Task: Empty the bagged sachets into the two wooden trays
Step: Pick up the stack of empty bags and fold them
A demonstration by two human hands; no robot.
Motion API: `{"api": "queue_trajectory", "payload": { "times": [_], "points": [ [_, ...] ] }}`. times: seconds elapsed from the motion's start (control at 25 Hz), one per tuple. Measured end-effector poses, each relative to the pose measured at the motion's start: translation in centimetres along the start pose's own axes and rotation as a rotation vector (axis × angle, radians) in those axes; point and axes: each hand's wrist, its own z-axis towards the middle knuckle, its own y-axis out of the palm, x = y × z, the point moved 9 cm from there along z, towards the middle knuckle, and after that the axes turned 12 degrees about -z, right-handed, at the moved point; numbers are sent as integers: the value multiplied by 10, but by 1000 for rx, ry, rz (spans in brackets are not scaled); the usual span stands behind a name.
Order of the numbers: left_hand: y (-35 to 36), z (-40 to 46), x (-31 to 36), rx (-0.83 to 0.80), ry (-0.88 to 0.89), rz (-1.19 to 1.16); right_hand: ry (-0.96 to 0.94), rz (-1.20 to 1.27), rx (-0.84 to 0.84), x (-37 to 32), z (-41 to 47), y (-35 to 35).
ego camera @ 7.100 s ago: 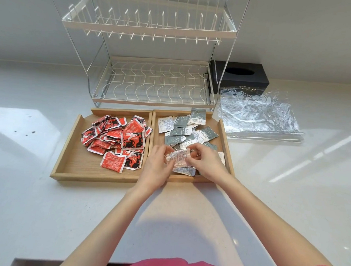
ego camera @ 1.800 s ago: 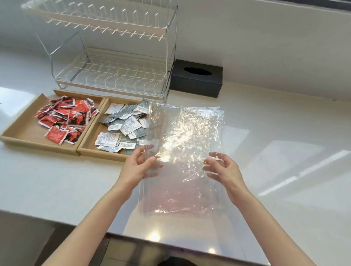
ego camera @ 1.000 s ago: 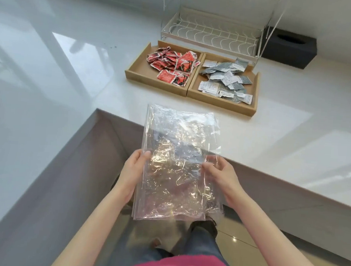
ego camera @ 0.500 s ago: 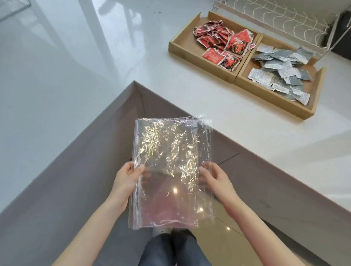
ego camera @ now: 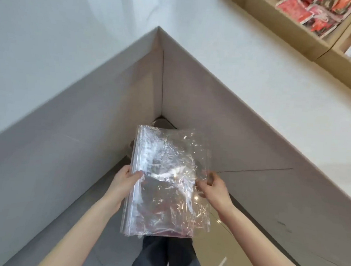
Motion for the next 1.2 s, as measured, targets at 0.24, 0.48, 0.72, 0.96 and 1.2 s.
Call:
{"api": "queue_trajectory", "payload": {
  "times": [0.24,0.48,0.72,0.96,1.2],
  "points": [
    [-6,65,-71,34,-185,-110,82,-53,-32,33,70,48],
    [-17,137,-107,111,-197,-131,72,-241,-70,47,150,77],
    [3,209,-112,91,-129,-92,97,-324,-40,55,239,95],
    [24,267,-123,25,-150,43,-8,-674,-72,46,299,120],
    [41,294,-120,-42,-132,408,9,-771,-142,46,330,140]
  ]
}}
